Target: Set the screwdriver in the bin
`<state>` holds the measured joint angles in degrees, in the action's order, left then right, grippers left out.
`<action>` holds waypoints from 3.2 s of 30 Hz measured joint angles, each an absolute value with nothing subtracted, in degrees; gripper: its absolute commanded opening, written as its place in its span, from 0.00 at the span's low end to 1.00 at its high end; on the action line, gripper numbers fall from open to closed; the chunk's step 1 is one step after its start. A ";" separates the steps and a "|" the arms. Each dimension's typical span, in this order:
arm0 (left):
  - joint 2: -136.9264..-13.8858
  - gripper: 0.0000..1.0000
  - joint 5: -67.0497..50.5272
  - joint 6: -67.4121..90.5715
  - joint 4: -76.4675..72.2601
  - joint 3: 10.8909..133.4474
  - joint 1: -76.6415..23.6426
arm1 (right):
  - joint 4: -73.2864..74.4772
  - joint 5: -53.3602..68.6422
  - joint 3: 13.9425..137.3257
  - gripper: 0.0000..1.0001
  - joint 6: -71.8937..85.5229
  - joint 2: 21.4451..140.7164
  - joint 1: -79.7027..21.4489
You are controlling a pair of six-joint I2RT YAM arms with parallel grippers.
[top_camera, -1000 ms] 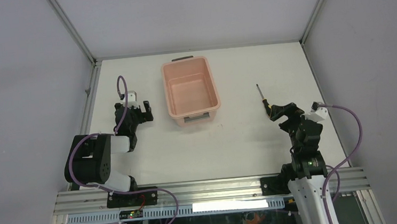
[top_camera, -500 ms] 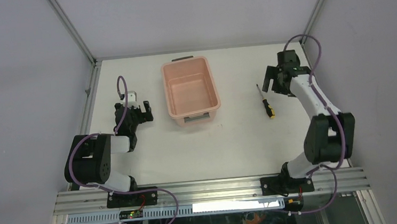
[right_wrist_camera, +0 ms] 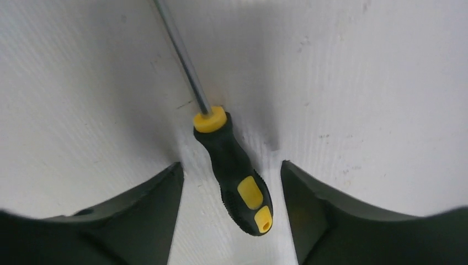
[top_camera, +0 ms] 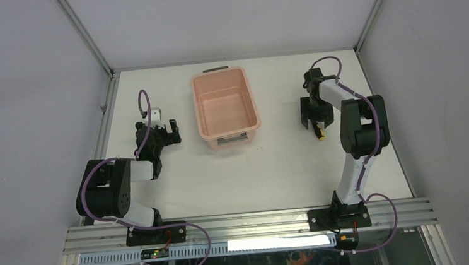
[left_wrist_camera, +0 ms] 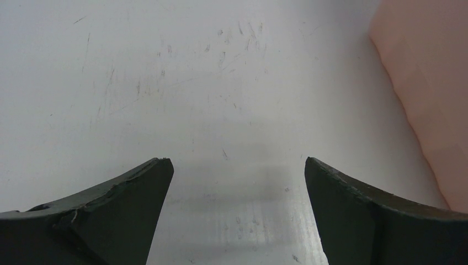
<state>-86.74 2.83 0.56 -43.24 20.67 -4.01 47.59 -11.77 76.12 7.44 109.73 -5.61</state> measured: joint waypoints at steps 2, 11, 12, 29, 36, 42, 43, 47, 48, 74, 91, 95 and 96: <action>-86.74 0.99 2.83 0.58 -43.24 20.67 -4.01 | 47.27 -11.77 77.45 0.31 7.33 110.96 -5.96; -86.74 0.99 2.83 0.56 -43.24 20.67 -4.01 | 53.32 -11.77 83.94 0.00 5.43 111.53 -6.09; -86.74 0.99 2.83 0.56 -43.24 20.67 -4.01 | 55.18 -11.60 86.63 0.00 5.45 111.50 -6.09; -86.74 0.99 2.83 0.58 -43.24 20.67 -4.01 | 66.52 -4.47 123.17 0.00 18.48 101.91 -19.35; -86.74 0.99 2.81 0.58 -43.24 20.67 -4.01 | 55.86 -7.25 125.23 0.00 20.36 107.31 -39.48; -86.74 0.99 2.81 0.58 -43.24 20.67 -4.01 | 52.73 -11.49 125.32 0.00 20.36 117.93 -43.51; -86.74 0.99 2.81 0.56 -43.24 20.67 -4.01 | 52.47 -11.84 124.68 0.00 20.47 119.81 -43.57; -86.74 0.99 2.81 0.56 -43.24 20.67 -4.01 | 52.31 -12.56 121.19 0.02 21.15 126.52 -43.72; -86.74 0.99 2.81 0.56 -43.24 20.67 -4.01 | 52.36 -12.62 120.44 0.05 21.30 127.83 -43.72; -86.74 0.99 2.81 0.56 -43.24 20.67 -4.01 | 48.64 -15.40 111.53 0.99 18.83 110.87 -44.82; -86.74 0.99 2.79 0.56 -43.24 20.67 -4.01 | 25.91 -13.58 54.00 0.99 16.05 66.39 -16.86; -86.74 0.99 2.79 0.58 -43.24 20.67 -4.01 | 18.87 -19.18 38.44 0.99 17.61 57.41 -16.51; -86.74 0.99 2.76 0.56 -43.24 20.67 -4.01 | 16.21 -21.04 35.07 0.99 18.41 55.55 -16.51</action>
<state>-86.74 2.76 0.56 -43.24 20.67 -4.01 16.21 -21.04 35.07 18.41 55.55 -16.51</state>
